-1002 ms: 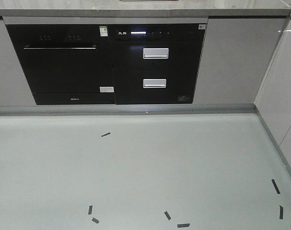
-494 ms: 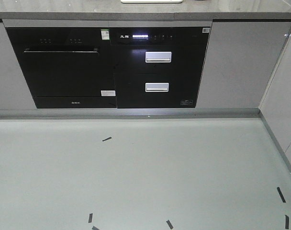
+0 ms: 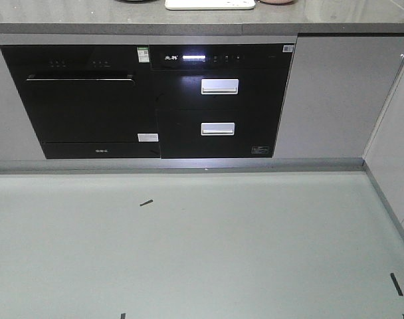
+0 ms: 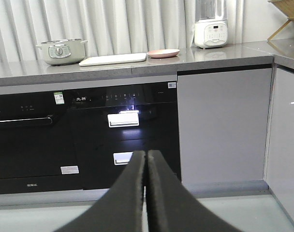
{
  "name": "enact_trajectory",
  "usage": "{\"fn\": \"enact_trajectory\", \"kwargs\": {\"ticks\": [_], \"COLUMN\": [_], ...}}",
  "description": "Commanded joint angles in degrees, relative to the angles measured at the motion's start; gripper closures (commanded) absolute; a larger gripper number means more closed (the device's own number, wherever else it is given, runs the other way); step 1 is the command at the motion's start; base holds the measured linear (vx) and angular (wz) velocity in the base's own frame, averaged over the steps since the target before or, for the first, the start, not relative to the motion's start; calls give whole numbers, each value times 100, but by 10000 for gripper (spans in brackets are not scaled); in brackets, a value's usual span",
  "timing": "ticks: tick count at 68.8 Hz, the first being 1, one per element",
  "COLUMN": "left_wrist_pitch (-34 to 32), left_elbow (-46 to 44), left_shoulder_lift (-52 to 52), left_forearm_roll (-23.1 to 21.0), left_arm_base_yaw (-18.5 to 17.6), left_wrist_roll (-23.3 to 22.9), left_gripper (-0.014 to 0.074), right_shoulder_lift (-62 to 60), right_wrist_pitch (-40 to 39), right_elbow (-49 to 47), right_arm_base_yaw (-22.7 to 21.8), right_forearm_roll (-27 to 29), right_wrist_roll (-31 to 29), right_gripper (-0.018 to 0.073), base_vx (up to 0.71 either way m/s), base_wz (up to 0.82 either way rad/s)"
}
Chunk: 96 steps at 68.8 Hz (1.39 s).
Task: Transfer vegetables to tray and serve
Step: 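Drive closer to the counter holding the pot, tray and plate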
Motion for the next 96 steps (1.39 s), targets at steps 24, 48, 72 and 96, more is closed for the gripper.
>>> {"fn": "enact_trajectory", "kwargs": {"ticks": [24, 48, 72, 96], "left_wrist_pitch": [-404, -404, -404, -404], "left_elbow": [159, 159, 159, 159], "left_shoulder_lift": [-85, -85, -85, -85], "left_forearm_roll": [-17, -17, -17, -17], "left_arm_base_yaw": [8, 8, 8, 8], "left_wrist_roll": [-55, -55, -55, -55], "left_gripper": [602, 602, 602, 602], "right_shoulder_lift": [-30, -30, -30, -30], "right_wrist_pitch": [-439, -439, -439, -445], "right_elbow": [91, 91, 91, 91], "right_arm_base_yaw": [-32, -32, -32, -32], "right_forearm_roll": [-71, -71, -71, -71], "right_wrist_roll": [-16, -16, -16, -16], "right_gripper": [562, 562, 562, 562], "base_vx": [12, 11, 9, 9], "base_wz": [0, -1, 0, 0]}}
